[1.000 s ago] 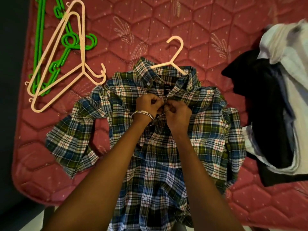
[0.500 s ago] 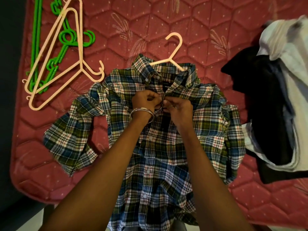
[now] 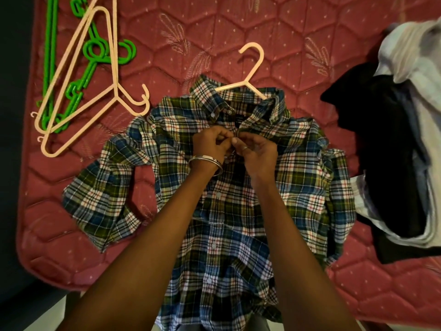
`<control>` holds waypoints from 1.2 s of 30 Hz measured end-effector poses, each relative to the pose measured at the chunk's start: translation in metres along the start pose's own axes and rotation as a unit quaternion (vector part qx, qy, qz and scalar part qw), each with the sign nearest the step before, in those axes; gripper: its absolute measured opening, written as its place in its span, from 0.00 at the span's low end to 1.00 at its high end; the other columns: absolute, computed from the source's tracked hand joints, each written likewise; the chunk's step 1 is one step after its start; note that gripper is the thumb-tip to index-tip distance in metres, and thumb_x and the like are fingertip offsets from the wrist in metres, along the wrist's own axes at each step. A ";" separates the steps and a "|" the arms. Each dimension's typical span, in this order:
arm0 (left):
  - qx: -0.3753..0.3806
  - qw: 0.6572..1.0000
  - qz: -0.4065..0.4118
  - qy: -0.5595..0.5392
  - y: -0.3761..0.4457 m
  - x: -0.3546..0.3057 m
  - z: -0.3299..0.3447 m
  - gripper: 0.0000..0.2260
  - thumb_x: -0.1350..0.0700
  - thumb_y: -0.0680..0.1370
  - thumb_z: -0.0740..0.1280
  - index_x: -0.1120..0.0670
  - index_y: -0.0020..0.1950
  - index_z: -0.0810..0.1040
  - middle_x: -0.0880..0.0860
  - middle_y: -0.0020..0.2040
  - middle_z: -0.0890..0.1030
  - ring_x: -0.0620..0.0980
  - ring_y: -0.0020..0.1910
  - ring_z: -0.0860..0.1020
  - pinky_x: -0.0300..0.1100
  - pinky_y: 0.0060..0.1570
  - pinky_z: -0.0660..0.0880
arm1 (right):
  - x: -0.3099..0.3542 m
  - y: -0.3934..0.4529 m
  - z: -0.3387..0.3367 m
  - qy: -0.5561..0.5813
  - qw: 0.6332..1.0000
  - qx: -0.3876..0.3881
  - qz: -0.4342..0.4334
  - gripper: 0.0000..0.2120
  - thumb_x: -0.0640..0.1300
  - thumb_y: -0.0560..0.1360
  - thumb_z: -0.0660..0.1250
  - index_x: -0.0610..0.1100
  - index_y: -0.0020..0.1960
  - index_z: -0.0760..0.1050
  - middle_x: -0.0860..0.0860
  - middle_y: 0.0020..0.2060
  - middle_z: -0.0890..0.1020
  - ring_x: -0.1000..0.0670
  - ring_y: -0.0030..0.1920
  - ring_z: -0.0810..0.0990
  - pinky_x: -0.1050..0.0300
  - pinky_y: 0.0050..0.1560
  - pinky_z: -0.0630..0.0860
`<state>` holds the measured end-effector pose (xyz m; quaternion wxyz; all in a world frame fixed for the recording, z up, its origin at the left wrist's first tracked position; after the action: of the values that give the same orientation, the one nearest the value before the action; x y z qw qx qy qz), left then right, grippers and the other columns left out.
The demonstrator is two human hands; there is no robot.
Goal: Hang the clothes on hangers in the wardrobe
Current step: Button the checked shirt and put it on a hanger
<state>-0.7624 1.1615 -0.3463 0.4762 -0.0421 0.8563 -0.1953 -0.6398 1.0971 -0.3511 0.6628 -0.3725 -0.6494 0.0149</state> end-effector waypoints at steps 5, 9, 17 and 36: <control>-0.031 0.998 -0.011 -0.049 0.001 -0.002 -0.003 0.04 0.63 0.73 0.72 0.59 0.47 0.82 0.52 0.38 0.82 0.51 0.37 0.82 0.50 0.40 0.81 | 0.001 0.001 -0.005 0.061 0.998 0.001 0.020 0.05 0.32 0.76 0.65 0.38 0.44 0.78 0.47 0.35 0.81 0.51 0.36 0.79 0.56 0.38 0.76; -0.030 0.997 -0.012 -0.075 0.002 -0.008 -0.003 0.03 0.64 0.74 0.71 0.60 0.46 0.82 0.53 0.37 0.82 0.51 0.33 0.81 0.48 0.38 0.82 | -0.010 -0.004 -0.009 0.137 0.989 0.012 0.057 0.11 0.29 0.77 0.58 0.41 0.41 0.72 0.50 0.33 0.76 0.53 0.34 0.72 0.56 0.36 0.70; 0.002 0.999 0.003 -0.050 0.004 -0.018 -0.001 0.03 0.64 0.72 0.72 0.60 0.45 0.83 0.54 0.39 0.83 0.51 0.36 0.82 0.46 0.39 0.82 | 0.003 -0.004 -0.010 0.014 0.999 -0.022 -0.023 0.05 0.36 0.75 0.68 0.45 0.43 0.78 0.49 0.35 0.79 0.50 0.37 0.76 0.49 0.38 0.75; 0.017 0.999 -0.025 0.028 0.017 -0.021 0.000 0.05 0.64 0.73 0.72 0.64 0.47 0.83 0.60 0.43 0.84 0.57 0.40 0.82 0.52 0.43 0.81 | 0.023 0.017 -0.007 -0.032 0.993 0.091 -0.062 0.06 0.37 0.76 0.68 0.36 0.48 0.82 0.42 0.41 0.85 0.44 0.42 0.85 0.43 0.44 0.82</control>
<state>-0.7492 1.1827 -0.3353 0.4477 -0.0499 0.8645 -0.2230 -0.6218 1.1178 -0.3395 0.6726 -0.2687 -0.6881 0.0444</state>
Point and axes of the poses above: each hand's wrist, its own y-axis towards the middle knuckle, its own z-axis out of the palm, x = y × z, the point moved 6 cm from there along y, towards the middle knuckle
